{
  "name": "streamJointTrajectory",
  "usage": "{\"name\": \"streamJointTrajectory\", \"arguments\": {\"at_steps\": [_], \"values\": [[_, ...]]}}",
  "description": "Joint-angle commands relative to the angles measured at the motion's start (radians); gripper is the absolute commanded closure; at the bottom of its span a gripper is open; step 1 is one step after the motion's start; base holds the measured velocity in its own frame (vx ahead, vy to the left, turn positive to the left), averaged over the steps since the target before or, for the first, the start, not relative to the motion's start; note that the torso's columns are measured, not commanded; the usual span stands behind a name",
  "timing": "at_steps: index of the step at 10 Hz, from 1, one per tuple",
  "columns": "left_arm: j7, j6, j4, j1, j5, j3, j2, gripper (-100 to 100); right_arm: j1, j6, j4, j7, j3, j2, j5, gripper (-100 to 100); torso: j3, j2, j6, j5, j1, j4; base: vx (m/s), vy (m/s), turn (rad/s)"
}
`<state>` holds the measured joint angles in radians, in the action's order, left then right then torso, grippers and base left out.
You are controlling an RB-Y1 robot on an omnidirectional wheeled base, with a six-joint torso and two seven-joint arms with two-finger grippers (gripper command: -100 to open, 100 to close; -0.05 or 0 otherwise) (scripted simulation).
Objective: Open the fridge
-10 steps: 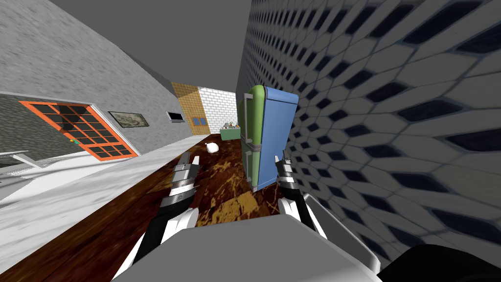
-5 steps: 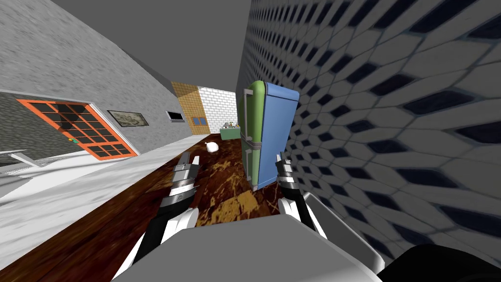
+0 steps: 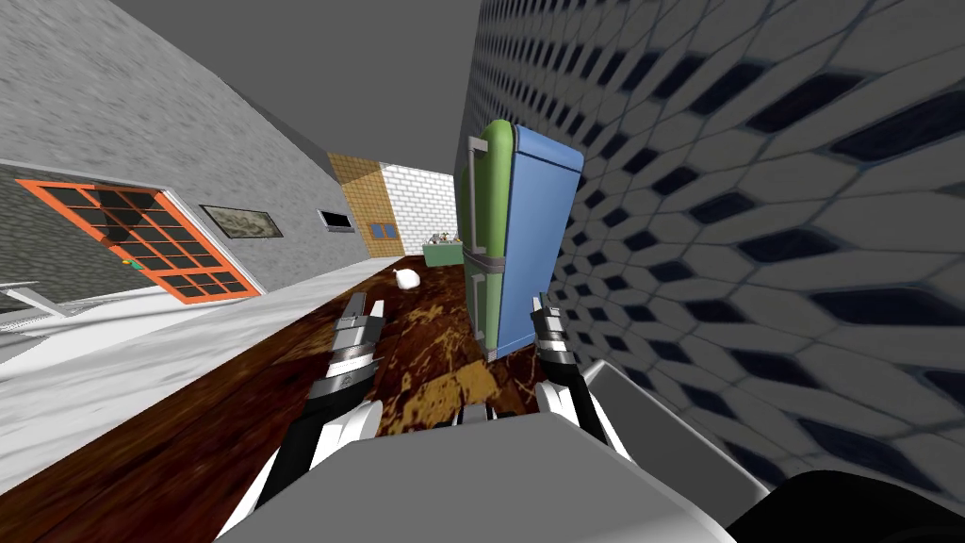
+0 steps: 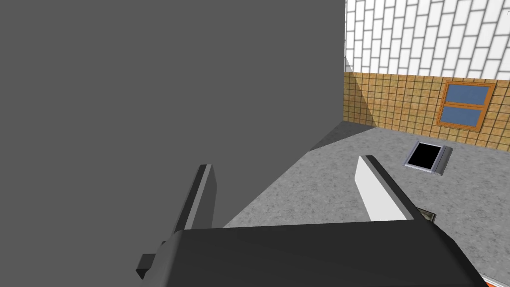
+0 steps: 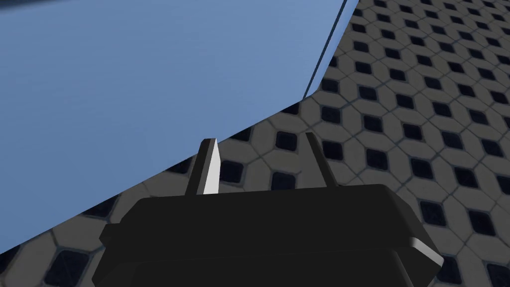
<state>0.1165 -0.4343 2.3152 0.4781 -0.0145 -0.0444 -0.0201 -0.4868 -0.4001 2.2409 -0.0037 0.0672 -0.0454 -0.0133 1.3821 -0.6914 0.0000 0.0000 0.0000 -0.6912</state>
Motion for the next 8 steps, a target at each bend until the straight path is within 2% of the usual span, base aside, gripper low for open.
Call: {"name": "streamJointTrajectory", "arguments": {"at_steps": [1, 2, 3, 4, 8], "values": [[0.0, 0.0, 0.0, 0.0, 0.0, 0.0, 0.0, 0, -0.006, 0.002, 0.004, 0.01, -0.018, 0.075, 0.019, -100, 0.069, -0.033, 0.0, 0.0, 0.0, -0.033, 0.03, 0.018, -0.038], [0.0, 0.0, 0.0, 0.0, 0.0, 0.0, 0.0, 0, -0.009, 0.003, 0.007, 0.017, -0.03, 0.106, 0.031, -100, 0.089, -0.042, 0.0, 0.0, 0.0, -0.042, 0.049, 0.035, -0.046], [0.0, 0.0, 0.0, 0.0, 0.0, 0.0, 0.0, 0, -0.009, 0.003, 0.007, 0.017, -0.03, 0.115, 0.031, -100, 0.094, -0.044, 0.0, 0.0, 0.001, -0.045, 0.039, 0.029, -0.017], [0.0, 0.0, 0.0, 0.0, 0.0, 0.0, 0.0, 0, -0.014, 0.004, 0.011, 0.025, -0.045, 0.149, 0.047, -100, 0.094, -0.046, 0.0, 0.0, 0.001, -0.046, 0.033, 0.032, -0.033], [0.0, 0.0, 0.0, 0.0, 0.0, 0.0, 0.0, 0, -0.04, 0.012, 0.034, 0.071, -0.127, 0.271, 0.135, -100, 0.095, -0.045, 0.0, 0.0, 0.001, -0.046, 0.084, 0.062, -0.088]]}}
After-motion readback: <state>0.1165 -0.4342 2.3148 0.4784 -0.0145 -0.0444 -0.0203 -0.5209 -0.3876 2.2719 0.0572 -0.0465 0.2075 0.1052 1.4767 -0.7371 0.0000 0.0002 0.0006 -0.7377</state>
